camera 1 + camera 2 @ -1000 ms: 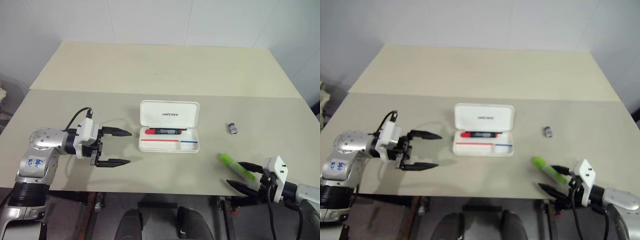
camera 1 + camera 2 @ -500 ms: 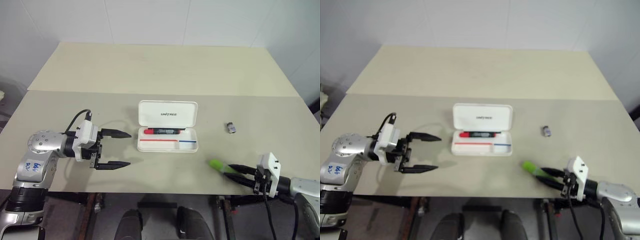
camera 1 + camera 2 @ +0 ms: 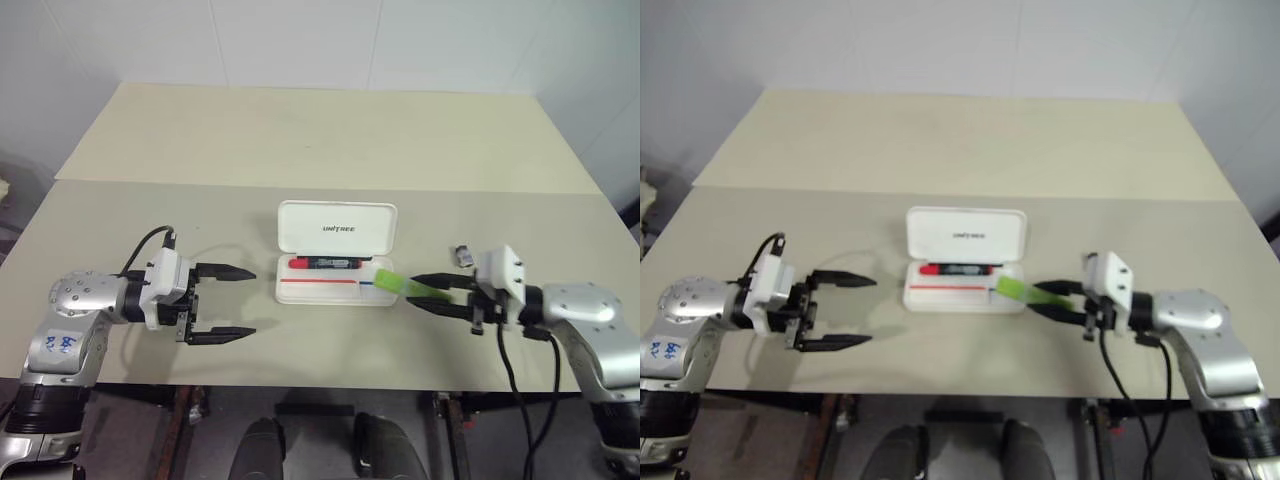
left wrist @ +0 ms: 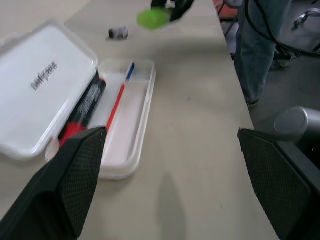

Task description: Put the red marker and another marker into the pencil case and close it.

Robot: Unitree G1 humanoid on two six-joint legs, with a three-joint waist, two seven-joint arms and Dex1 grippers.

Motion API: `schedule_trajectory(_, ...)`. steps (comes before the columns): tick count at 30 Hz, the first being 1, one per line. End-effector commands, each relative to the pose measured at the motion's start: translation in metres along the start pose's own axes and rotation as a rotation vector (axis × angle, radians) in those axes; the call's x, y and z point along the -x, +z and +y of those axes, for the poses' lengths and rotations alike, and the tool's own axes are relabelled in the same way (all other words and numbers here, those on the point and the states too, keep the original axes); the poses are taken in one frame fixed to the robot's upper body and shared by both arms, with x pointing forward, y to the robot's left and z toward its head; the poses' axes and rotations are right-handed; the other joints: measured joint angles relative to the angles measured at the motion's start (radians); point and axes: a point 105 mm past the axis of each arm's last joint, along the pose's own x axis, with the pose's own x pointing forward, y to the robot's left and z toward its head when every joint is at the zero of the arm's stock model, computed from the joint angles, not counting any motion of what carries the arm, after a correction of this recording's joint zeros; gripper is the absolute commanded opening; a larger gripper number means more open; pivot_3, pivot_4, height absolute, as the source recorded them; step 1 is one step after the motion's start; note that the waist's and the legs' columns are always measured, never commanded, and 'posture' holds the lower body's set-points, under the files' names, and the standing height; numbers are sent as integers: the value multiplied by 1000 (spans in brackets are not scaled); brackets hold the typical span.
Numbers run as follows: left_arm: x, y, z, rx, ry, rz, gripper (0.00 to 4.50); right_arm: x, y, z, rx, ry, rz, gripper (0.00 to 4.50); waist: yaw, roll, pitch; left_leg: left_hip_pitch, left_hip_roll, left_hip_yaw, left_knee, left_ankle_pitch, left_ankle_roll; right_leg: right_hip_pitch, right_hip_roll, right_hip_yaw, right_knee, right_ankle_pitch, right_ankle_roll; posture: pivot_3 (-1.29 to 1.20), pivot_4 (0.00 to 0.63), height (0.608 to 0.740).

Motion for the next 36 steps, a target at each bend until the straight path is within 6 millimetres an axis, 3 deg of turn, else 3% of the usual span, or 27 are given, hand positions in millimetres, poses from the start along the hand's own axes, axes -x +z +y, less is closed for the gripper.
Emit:
schedule_trajectory(1, 7, 4, 1, -39, 27, 22, 4500, -24, 12, -3, 46, 68, -33, 1099, -1, 0, 0, 0, 0, 0, 0, 0, 0, 0, 0, 0, 0, 0, 1, 0, 150, 740)
schedule_trajectory(7, 20, -4, 3, -14, 69, 58, 4500, -79, 34, -7, 125, 207, -102, 1099, -9, 0, 0, 0, 0, 1, 0, 0, 0, -1, 0, 0, 1, 2, 3, 0, 150, 740)
schedule_trajectory(13, 27, -9, 2, -3, 96, 78, 4500, -107, 39, -6, 145, 285, -117, 1099, -19, 0, 0, -1, 0, 1, -1, -1, -1, -2, 0, -1, 4, 2, 5, 0, 150, 740)
schedule_trajectory(25, 25, -7, -3, -4, 119, 72, 4500, -132, 6, 2, 97, 341, -8, 1099, -26, 0, 0, 0, 5, 5, -1, -3, -3, -5, 2, -3, 8, 2, 5, 0, 150, 740)
schedule_trajectory(36, 25, -5, -3, -5, 139, 73, 4500, -153, 4, 5, 114, 365, 3, 1099, -28, 0, 0, 0, 13, 6, -1, -4, -9, -7, 11, -2, 11, 1, 2, 0, 150, 740)
